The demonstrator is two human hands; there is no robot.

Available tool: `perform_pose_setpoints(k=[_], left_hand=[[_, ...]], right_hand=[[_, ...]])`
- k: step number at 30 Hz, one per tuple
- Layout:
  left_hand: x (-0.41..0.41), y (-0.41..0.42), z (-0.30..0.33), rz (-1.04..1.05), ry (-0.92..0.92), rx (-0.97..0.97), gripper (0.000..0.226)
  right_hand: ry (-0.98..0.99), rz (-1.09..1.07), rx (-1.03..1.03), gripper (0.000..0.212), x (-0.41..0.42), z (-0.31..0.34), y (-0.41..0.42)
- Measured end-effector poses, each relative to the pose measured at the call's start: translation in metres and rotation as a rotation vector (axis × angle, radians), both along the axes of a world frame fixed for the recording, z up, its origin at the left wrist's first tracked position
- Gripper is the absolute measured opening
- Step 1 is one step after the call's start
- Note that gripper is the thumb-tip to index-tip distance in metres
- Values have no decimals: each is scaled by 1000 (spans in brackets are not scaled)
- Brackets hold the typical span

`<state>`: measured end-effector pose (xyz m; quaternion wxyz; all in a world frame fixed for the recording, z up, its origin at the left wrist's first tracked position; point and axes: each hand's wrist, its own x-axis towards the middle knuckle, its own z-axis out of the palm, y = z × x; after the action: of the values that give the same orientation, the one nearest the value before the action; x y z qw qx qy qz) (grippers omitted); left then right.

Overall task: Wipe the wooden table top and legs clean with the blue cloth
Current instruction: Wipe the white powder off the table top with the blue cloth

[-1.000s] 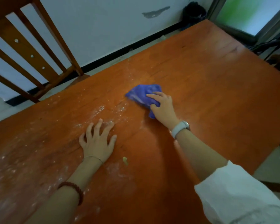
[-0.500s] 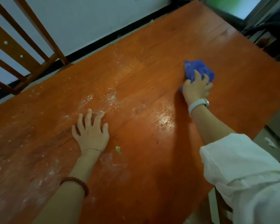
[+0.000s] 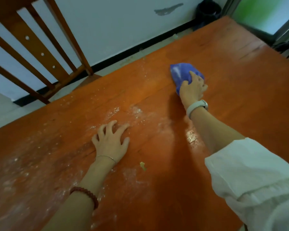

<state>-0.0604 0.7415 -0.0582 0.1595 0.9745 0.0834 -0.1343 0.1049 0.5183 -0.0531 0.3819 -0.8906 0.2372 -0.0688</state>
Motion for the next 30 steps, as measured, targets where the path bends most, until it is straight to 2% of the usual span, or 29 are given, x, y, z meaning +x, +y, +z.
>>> perform_pose_setpoints(k=[2,3,6,8,10,12,14,16,18,21,23,25,28,30], left_hand=[[0,3,-3,-29,-22,22,42],[-1,5,-5,-43,-30,27,42],[-1,9,-8,-63,-39,7,43],[6,14,-7,-38,-74,-31,42],[21,22,-3,52,-164,-50,44],[43,38,0,143,-193,4,54],[69,57,1,154,-72,90,75],[89,71,-1,177,103,68,93],[99,76,-6,221,190,5,102],[100,79,-11,229,164,2,102],[100,79,-14,228,153,7,101],[102,80,-14,232,155,20,100],[103,79,-13,245,169,15,100],[102,78,-13,248,164,5,99]], right_hand=[[172,-14,-120,49,8,-1,4],[196,36,-180,50,9,0,13],[88,348,-256,51,12,-9,59],[16,644,-153,47,8,-12,95],[-12,809,97,44,6,-10,116],[-104,718,190,43,13,-4,114],[-180,500,93,44,29,-3,96],[-164,264,-45,44,48,-2,71],[-42,118,-139,45,69,2,52],[203,147,-252,49,95,1,51],[201,244,-308,50,103,-1,69],[126,452,-314,50,105,-6,101],[7,887,-153,47,83,-7,150],[-82,971,-48,47,73,-1,151]])
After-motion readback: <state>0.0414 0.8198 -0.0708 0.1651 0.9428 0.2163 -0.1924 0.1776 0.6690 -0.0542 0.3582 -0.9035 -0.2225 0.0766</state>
